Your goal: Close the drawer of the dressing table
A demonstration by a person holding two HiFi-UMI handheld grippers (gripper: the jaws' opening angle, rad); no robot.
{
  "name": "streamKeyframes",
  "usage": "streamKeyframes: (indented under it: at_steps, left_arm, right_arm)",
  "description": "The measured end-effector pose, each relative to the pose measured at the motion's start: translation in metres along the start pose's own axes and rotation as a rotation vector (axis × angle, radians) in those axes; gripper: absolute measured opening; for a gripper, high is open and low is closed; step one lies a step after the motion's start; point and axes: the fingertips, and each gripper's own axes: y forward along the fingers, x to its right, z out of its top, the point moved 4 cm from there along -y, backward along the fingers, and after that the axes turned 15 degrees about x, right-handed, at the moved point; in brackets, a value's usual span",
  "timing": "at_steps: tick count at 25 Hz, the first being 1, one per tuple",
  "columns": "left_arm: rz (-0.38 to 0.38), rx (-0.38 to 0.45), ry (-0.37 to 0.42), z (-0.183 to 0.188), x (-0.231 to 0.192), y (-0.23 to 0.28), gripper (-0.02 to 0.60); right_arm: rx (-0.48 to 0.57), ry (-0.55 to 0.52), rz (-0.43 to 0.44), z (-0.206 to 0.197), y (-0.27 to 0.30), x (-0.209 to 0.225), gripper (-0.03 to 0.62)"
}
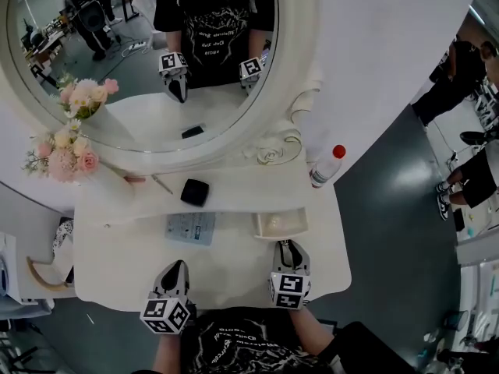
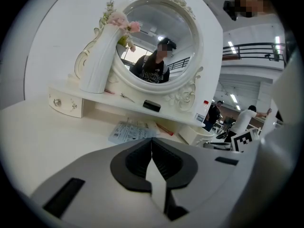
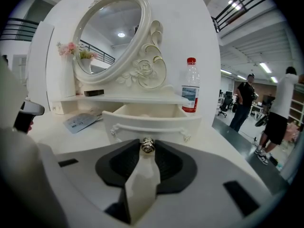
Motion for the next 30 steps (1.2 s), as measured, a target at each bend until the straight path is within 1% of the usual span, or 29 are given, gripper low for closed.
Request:
streamKeyframes:
  at_steps: [6, 15, 20, 24, 30]
  left_arm:
    - [0.002, -0.003, -0.002, 0.001, -0.008, 0.001, 0.015]
    - [-0.005, -0.008, -0.003, 0.0, -0.01, 0.006, 0.015]
    - [-0.015, -0.022, 0.016, -0.002, -0.009, 0.007, 0.015]
    - [-0.012, -0.02, 0.008, -0.003, -0.009, 0.006, 0.015]
    - [-0.002, -0.019, -0.008, -0.003, -0.013, 0.006, 0.015]
  right_arm:
    - [0.002, -0.016, -0.016, 0.001, 0.001, -0.001, 0.107]
    - [-0.007, -0.044, -0.014, 0.002, 0.001, -0.002, 0.104]
    - [-0.006, -0.082, 0.039, 0.006, 0.003, -0.007, 0.103]
    - [-0.002, -0.08, 0.07, 0.006, 0.003, -0.006, 0.101]
    - [0.003, -0.067, 0.139, 0.006, 0.004, -0.007, 0.1]
